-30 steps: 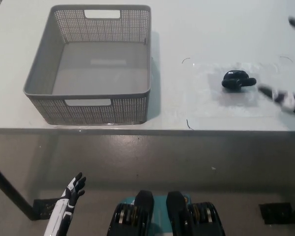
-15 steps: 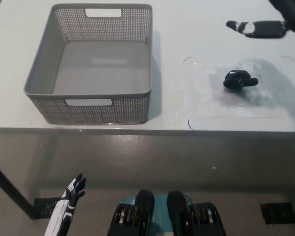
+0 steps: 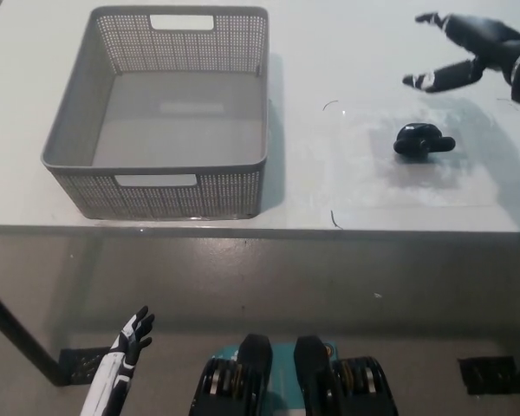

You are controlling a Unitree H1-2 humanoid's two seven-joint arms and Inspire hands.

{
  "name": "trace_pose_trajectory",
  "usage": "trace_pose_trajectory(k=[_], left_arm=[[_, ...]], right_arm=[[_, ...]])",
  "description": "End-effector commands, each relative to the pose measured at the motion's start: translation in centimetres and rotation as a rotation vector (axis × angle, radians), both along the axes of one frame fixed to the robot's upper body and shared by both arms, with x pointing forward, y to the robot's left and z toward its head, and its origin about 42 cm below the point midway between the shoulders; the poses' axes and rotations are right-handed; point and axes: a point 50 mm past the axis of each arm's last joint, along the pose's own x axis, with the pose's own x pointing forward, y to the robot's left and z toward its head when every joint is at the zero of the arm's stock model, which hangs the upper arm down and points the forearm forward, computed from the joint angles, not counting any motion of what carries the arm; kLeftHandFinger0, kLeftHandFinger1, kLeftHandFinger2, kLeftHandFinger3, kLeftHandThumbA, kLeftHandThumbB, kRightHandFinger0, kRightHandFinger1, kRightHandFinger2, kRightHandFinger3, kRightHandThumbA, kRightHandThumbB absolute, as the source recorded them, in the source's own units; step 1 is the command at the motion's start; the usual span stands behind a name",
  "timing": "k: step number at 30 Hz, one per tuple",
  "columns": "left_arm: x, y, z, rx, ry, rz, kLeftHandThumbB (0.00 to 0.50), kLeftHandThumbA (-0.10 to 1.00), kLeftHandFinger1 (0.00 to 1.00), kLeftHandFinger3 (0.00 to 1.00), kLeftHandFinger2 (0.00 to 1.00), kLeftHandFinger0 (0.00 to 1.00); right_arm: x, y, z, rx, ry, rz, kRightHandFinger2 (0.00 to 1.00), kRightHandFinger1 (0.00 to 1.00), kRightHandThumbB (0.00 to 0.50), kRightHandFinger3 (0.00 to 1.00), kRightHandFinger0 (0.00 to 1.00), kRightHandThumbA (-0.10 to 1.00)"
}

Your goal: Use the right hand to pick up a webcam and put it into a container on the left side

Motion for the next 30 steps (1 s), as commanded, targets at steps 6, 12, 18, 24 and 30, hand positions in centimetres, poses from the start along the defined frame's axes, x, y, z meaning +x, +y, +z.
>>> trace_pose_trajectory(k=[6, 12, 18, 24, 30], left_arm=[[0.3, 0.3, 1.1, 0.024, -0.064, -0.024, 0.184, 1.00, 1.00, 1.00, 1.00, 1.00], [0.3, 0.5, 1.2, 0.024, -0.067, -0.026, 0.183, 1.00, 1.00, 1.00, 1.00, 1.00], [0.6, 0.6, 1.4, 0.031, -0.074, -0.029, 0.176, 1.00, 1.00, 1.00, 1.00, 1.00], [0.7, 0.6, 1.5, 0.022, -0.075, -0.030, 0.195, 1.00, 1.00, 1.00, 1.00, 1.00], [0.7, 0.5, 1.5, 0.019, -0.079, -0.029, 0.194, 1.00, 1.00, 1.00, 1.00, 1.00]], right_arm=[[1.3, 0.7, 1.5, -0.093, -0.025, 0.010, 1.00, 1.00, 0.500, 1.00, 1.00, 0.79], [1.1, 1.3, 0.1, -0.110, 0.004, 0.006, 1.00, 1.00, 0.500, 1.00, 1.00, 0.80], [1.3, 1.6, -0.3, -0.098, 0.005, 0.007, 1.00, 1.00, 0.500, 1.00, 1.00, 0.80], [1.4, 2.0, -0.2, -0.097, 0.009, 0.018, 1.00, 1.00, 0.500, 1.00, 1.00, 0.82], [1.6, 2.3, -0.9, -0.112, 0.019, 0.018, 1.00, 1.00, 0.500, 1.00, 1.00, 0.82]])
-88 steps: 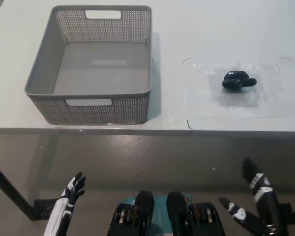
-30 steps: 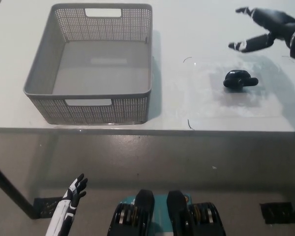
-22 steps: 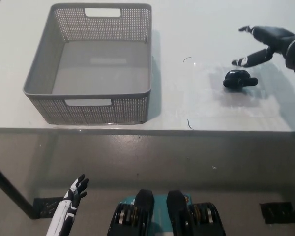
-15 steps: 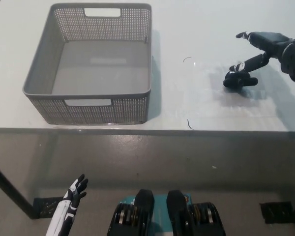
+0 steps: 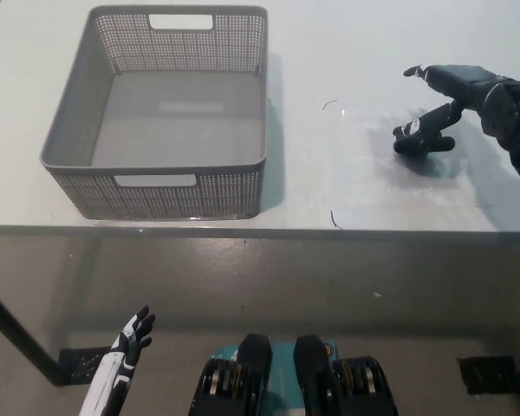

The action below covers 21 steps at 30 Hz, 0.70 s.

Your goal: Use the right hand to pick up a webcam and put it into a container on the left side

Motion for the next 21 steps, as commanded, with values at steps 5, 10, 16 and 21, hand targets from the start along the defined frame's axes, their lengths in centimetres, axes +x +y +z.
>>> trace_pose_trajectory(k=[5, 10, 16, 21], left_arm=[[0.8, 0.5, 1.7, 0.006, -0.084, -0.020, 0.184, 1.00, 1.00, 1.00, 1.00, 1.00], [0.7, 0.5, 1.8, 0.008, -0.088, -0.021, 0.195, 1.00, 1.00, 1.00, 1.00, 1.00], [0.7, 0.7, 1.9, 0.010, -0.091, -0.022, 0.189, 1.00, 1.00, 1.00, 1.00, 1.00], [0.7, 0.7, 1.9, 0.012, -0.092, -0.021, 0.179, 1.00, 1.00, 1.00, 1.00, 1.00]], right_arm=[[1.1, 1.1, 2.4, -0.018, -0.064, 0.015, 1.00, 1.00, 0.500, 1.00, 1.00, 0.81], [1.2, 1.0, 0.7, -0.037, -0.046, 0.004, 1.00, 1.00, 0.500, 1.00, 1.00, 0.78], [1.1, 0.2, -2.1, -0.040, 0.002, -0.043, 1.00, 1.00, 0.500, 1.00, 1.00, 0.74], [0.7, -0.7, -4.1, -0.020, 0.039, -0.072, 1.00, 1.00, 0.500, 1.00, 1.00, 0.74]])
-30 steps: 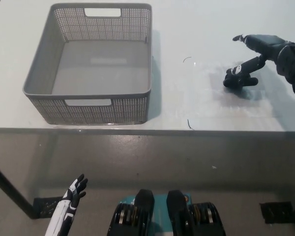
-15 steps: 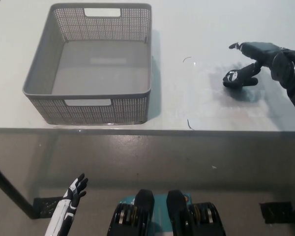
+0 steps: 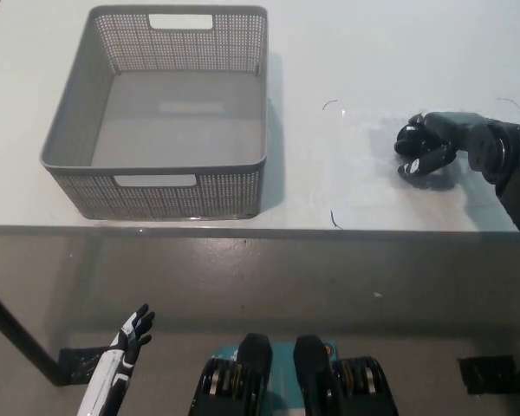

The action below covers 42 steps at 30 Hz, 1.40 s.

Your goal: Use the right hand to pick up a webcam and put it into a container on the left side

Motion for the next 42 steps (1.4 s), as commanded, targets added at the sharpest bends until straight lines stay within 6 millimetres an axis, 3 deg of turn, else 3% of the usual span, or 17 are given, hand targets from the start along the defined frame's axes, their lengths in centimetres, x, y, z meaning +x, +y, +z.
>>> trace_pose_trajectory(k=[1, 10, 11, 12, 13, 14, 15, 16, 17, 18, 19, 20, 24, 28, 32, 35, 42], left_arm=[[0.6, 0.6, 1.5, 0.004, -0.080, -0.010, 0.173, 1.00, 1.00, 1.00, 1.00, 1.00], [0.7, 0.6, 1.4, 0.001, -0.077, -0.009, 0.197, 1.00, 1.00, 1.00, 1.00, 1.00], [0.7, 0.6, 1.5, 0.007, -0.079, -0.009, 0.190, 1.00, 1.00, 1.00, 1.00, 1.00], [0.7, 0.6, 1.5, 0.011, -0.080, -0.011, 0.190, 1.00, 1.00, 1.00, 1.00, 1.00], [0.7, 0.6, 1.5, 0.011, -0.080, -0.011, 0.191, 1.00, 1.00, 1.00, 1.00, 1.00], [0.7, 0.6, 1.5, 0.009, -0.078, -0.010, 0.201, 1.00, 1.00, 1.00, 1.00, 1.00], [0.6, 0.6, 1.5, 0.005, -0.079, -0.010, 0.194, 1.00, 1.00, 1.00, 1.00, 1.00], [1.1, 0.6, 1.7, 0.004, -0.089, -0.010, 0.192, 1.00, 1.00, 1.00, 1.00, 1.00], [1.1, 0.6, 1.8, -0.004, -0.092, -0.009, 0.185, 1.00, 1.00, 1.00, 1.00, 1.00], [1.4, 0.7, 2.0, 0.000, -0.098, -0.010, 0.178, 1.00, 1.00, 1.00, 1.00, 1.00], [1.6, 0.7, 2.1, 0.002, -0.101, -0.011, 0.177, 1.00, 1.00, 1.00, 1.00, 1.00], [1.7, 0.7, 2.1, 0.012, -0.103, -0.010, 0.174, 1.00, 1.00, 1.00, 1.00, 1.00], [1.7, 0.8, 2.2, 0.004, -0.104, -0.009, 0.186, 1.00, 1.00, 1.00, 1.00, 1.00], [1.6, 0.8, 2.2, 0.016, -0.098, -0.006, 0.190, 1.00, 1.00, 1.00, 1.00, 1.00], [1.7, 0.8, 2.2, 0.014, -0.097, -0.007, 0.192, 1.00, 1.00, 1.00, 1.00, 1.00], [1.7, 0.8, 2.2, 0.013, -0.096, -0.007, 0.193, 1.00, 1.00, 1.00, 1.00, 1.00], [1.7, 0.8, 2.1, 0.015, -0.093, -0.011, 0.193, 1.00, 1.00, 1.00, 1.00, 1.00]], right_arm=[[0.8, 0.1, 1.8, 0.012, -0.074, 0.012, 1.00, 1.00, 0.500, 1.00, 1.00, 0.74], [-0.3, -0.6, -1.7, 0.043, -0.051, -0.015, 1.00, 1.00, 0.500, 1.00, 1.00, 0.72], [-0.5, -0.6, -2.0, 0.063, -0.072, -0.011, 1.00, 1.00, 0.495, 1.00, 1.00, 0.69], [-0.6, -0.5, -2.3, 0.123, -0.124, 0.002, 1.00, 1.00, 0.434, 1.00, 1.00, 0.58], [-0.7, -0.6, -2.4, 0.146, -0.144, 0.007, 1.00, 1.00, 0.447, 1.00, 1.00, 0.55], [-0.8, -0.5, -2.5, 0.172, -0.188, 0.009, 0.85, 0.78, 0.397, 1.00, 0.86, 0.44], [-0.9, -0.4, -2.6, 0.147, -0.251, 0.020, 0.62, 0.48, 0.343, 0.79, 0.44, 0.31], [-0.7, -0.3, -2.1, 0.136, -0.287, 0.027, 0.56, 0.40, 0.326, 0.71, 0.29, 0.26], [-0.9, -0.4, -2.1, 0.166, -0.362, 0.055, 0.34, 0.12, 0.202, 0.37, 0.02, -0.07], [-0.8, -0.3, -1.8, 0.185, -0.382, 0.052, 0.52, 0.21, 0.142, 0.41, 0.00, -0.10], [-0.7, -0.4, -1.6, 0.195, -0.390, 0.046, 0.61, 0.26, 0.134, 0.50, 0.00, -0.10], [-0.6, -0.4, -1.3, 0.209, -0.410, 0.031, 0.75, 0.37, 0.145, 0.68, 0.00, -0.10], [-0.5, -0.6, -0.7, 0.213, -0.451, 0.031, 0.80, 0.41, 0.108, 0.82, 0.00, -0.10], [-0.6, -0.9, -0.6, 0.235, -0.487, 0.035, 0.83, 0.46, 0.120, 0.87, 0.03, -0.10], [-0.7, -1.0, -0.2, 0.280, -0.540, 0.049, 0.73, 0.38, 0.157, 0.70, 0.00, -0.10], [-0.5, -0.8, 0.9, 0.341, -0.600, 0.050, 0.68, 0.34, 0.161, 0.66, 0.00, -0.10], [0.8, -0.3, 6.6, 0.529, -0.735, 0.033, 0.78, 0.36, 0.134, 0.87, 0.00, -0.10]])
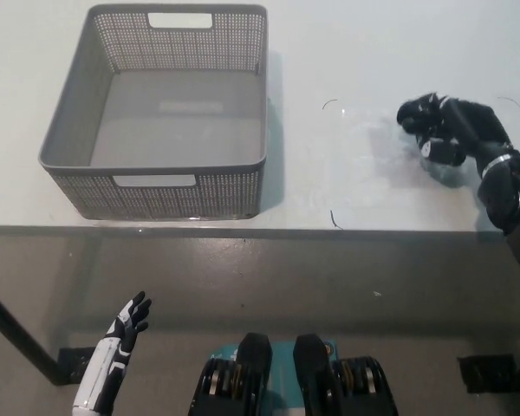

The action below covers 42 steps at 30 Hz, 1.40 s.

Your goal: Use the right hand to pick up a webcam and put it into a container on the left side

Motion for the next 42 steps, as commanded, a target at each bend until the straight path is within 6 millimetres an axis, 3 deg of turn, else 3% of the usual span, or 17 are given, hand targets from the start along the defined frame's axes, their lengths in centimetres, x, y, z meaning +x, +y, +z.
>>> trace_pose_trajectory(k=[1, 6, 11, 15, 18, 23, 26, 30, 33, 35, 37, 40, 42], left_arm=[[0.4, 0.5, 1.2, 0.013, -0.061, -0.017, 0.193, 1.00, 1.00, 1.00, 1.00, 1.00], [0.5, 0.5, 1.3, 0.020, -0.070, -0.022, 0.181, 1.00, 1.00, 1.00, 1.00, 1.00], [0.5, 0.4, 1.3, 0.017, -0.069, -0.024, 0.187, 1.00, 1.00, 1.00, 1.00, 1.00], [0.6, 0.6, 1.5, 0.024, -0.061, -0.014, 0.205, 1.00, 1.00, 1.00, 1.00, 1.00], [0.5, 0.5, 1.4, 0.015, -0.065, -0.017, 0.198, 1.00, 1.00, 1.00, 1.00, 1.00], [0.5, 0.2, 1.5, 0.026, -0.063, -0.025, 0.209, 1.00, 1.00, 1.00, 1.00, 1.00], [0.6, 0.0, 1.5, 0.015, -0.058, -0.028, 0.214, 1.00, 1.00, 1.00, 1.00, 1.00], [0.7, 0.0, 1.3, 0.004, -0.057, -0.030, 0.214, 1.00, 1.00, 1.00, 1.00, 1.00], [0.3, -0.1, 1.4, 0.014, -0.055, -0.030, 0.212, 1.00, 1.00, 1.00, 1.00, 1.00], [0.3, -0.2, 1.2, 0.007, -0.054, -0.034, 0.208, 1.00, 1.00, 1.00, 1.00, 1.00], [0.4, -0.2, 1.3, 0.005, -0.061, -0.033, 0.199, 1.00, 1.00, 1.00, 1.00, 1.00], [0.6, -0.3, 1.5, 0.000, -0.064, -0.035, 0.197, 1.00, 1.00, 1.00, 1.00, 1.00], [0.7, -0.3, 1.6, -0.001, -0.064, -0.040, 0.206, 1.00, 1.00, 1.00, 1.00, 1.00]], right_arm=[[2.2, 1.2, 9.3, 0.166, -0.265, 0.048, 0.78, 0.37, 0.129, 0.89, 0.00, -0.10], [2.6, 2.4, 14.0, 0.233, -0.368, 0.102, 0.77, 0.41, 0.133, 0.88, 0.00, -0.10], [2.4, 5.0, 18.9, 0.285, -0.443, 0.159, 0.78, 0.41, 0.153, 0.86, 0.00, -0.10], [2.0, 9.0, 22.4, 0.265, -0.505, 0.240, 0.76, 0.37, 0.161, 0.86, 0.00, -0.10], [1.7, 11.6, 23.8, 0.287, -0.524, 0.283, 0.72, 0.31, 0.161, 0.82, 0.00, -0.10], [1.0, 17.2, 25.9, 0.324, -0.531, 0.353, 0.72, 0.31, 0.178, 0.82, 0.00, -0.10], [0.8, 19.8, 26.0, 0.335, -0.512, 0.379, 0.72, 0.32, 0.184, 0.82, 0.00, -0.10], [0.1, 24.3, 24.5, 0.337, -0.498, 0.425, 0.74, 0.34, 0.186, 0.81, 0.00, -0.10], [-0.5, 27.5, 23.1, 0.338, -0.439, 0.435, 0.66, 0.31, 0.244, 0.71, 0.00, -0.10], [-0.9, 29.2, 22.1, 0.331, -0.415, 0.454, 0.65, 0.28, 0.231, 0.72, 0.00, -0.10], [-1.1, 30.2, 22.0, 0.298, -0.410, 0.447, 0.68, 0.28, 0.224, 0.76, 0.00, -0.10], [-1.7, 32.0, 21.2, 0.285, -0.395, 0.479, 0.66, 0.26, 0.197, 0.73, 0.00, -0.10], [-2.0, 32.8, 20.2, 0.275, -0.393, 0.491, 0.64, 0.25, 0.211, 0.73, 0.00, -0.10]])
